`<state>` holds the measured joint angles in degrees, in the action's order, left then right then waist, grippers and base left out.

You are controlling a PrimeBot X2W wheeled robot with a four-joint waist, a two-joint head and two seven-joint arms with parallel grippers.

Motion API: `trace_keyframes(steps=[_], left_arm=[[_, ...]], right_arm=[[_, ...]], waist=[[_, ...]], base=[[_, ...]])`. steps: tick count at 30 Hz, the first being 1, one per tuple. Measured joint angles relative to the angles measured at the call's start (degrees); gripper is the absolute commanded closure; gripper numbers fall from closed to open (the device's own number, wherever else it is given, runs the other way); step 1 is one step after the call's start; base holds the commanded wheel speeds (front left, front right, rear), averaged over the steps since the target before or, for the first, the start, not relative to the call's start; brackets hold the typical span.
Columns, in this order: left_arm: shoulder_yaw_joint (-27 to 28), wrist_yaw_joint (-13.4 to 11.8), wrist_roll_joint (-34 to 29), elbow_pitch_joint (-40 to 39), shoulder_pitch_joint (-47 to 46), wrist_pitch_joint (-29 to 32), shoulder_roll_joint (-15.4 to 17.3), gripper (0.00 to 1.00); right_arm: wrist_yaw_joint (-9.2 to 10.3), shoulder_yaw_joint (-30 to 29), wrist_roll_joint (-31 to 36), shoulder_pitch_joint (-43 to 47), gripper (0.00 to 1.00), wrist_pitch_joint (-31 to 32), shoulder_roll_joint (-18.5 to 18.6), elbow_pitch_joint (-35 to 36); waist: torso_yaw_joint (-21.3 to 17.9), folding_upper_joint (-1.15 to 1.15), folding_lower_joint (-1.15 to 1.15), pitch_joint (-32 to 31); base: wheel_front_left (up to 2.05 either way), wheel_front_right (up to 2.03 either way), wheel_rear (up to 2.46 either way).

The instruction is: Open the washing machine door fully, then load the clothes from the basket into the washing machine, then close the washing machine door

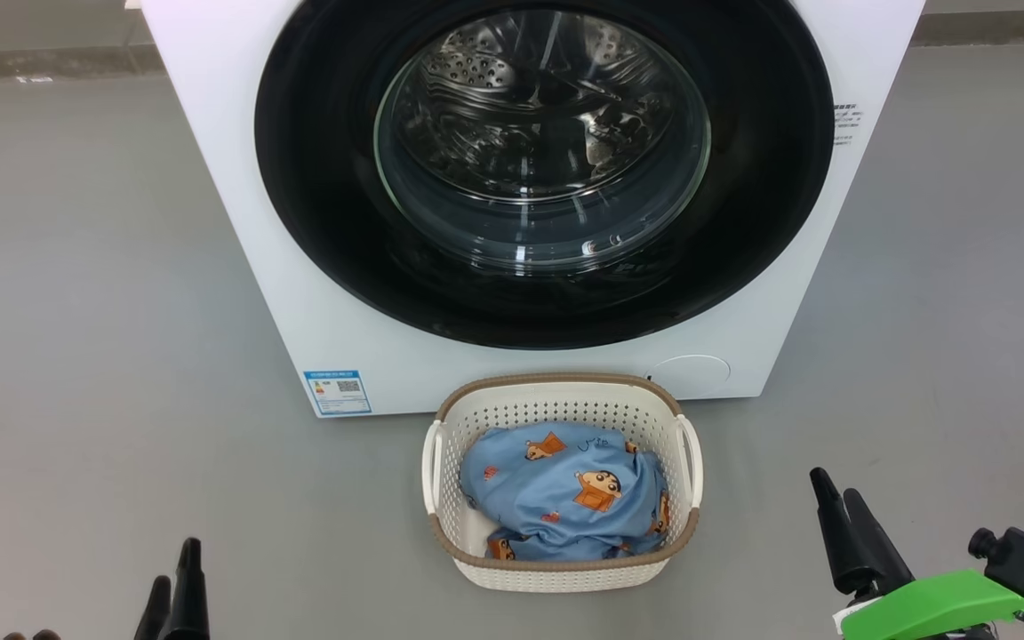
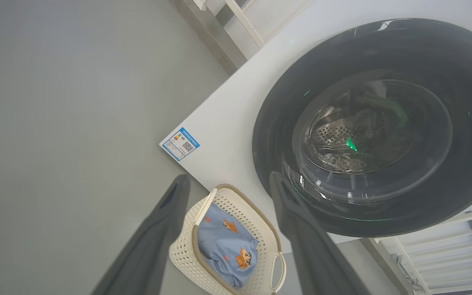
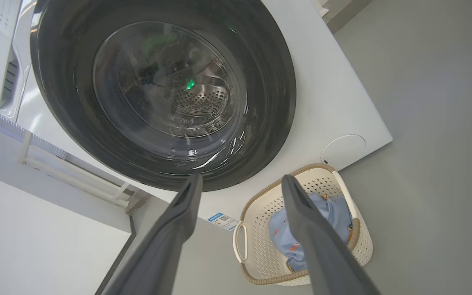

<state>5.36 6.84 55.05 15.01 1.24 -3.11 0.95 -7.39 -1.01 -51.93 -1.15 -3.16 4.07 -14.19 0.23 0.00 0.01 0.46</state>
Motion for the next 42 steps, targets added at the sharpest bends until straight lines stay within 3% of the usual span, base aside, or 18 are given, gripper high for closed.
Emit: trace_keyframes(steps=[42], left_arm=[[1.35,0.24,-30.26,-3.6,2.46,-6.86,0.38,0.0]], right_arm=[[0.0,1.82,31.33,-0.05,0.0,-6.82,0.54,0.68]], waist=[[-0.5,0.0,-0.01,0.28]], base=[[0.0,0.0,0.0]])
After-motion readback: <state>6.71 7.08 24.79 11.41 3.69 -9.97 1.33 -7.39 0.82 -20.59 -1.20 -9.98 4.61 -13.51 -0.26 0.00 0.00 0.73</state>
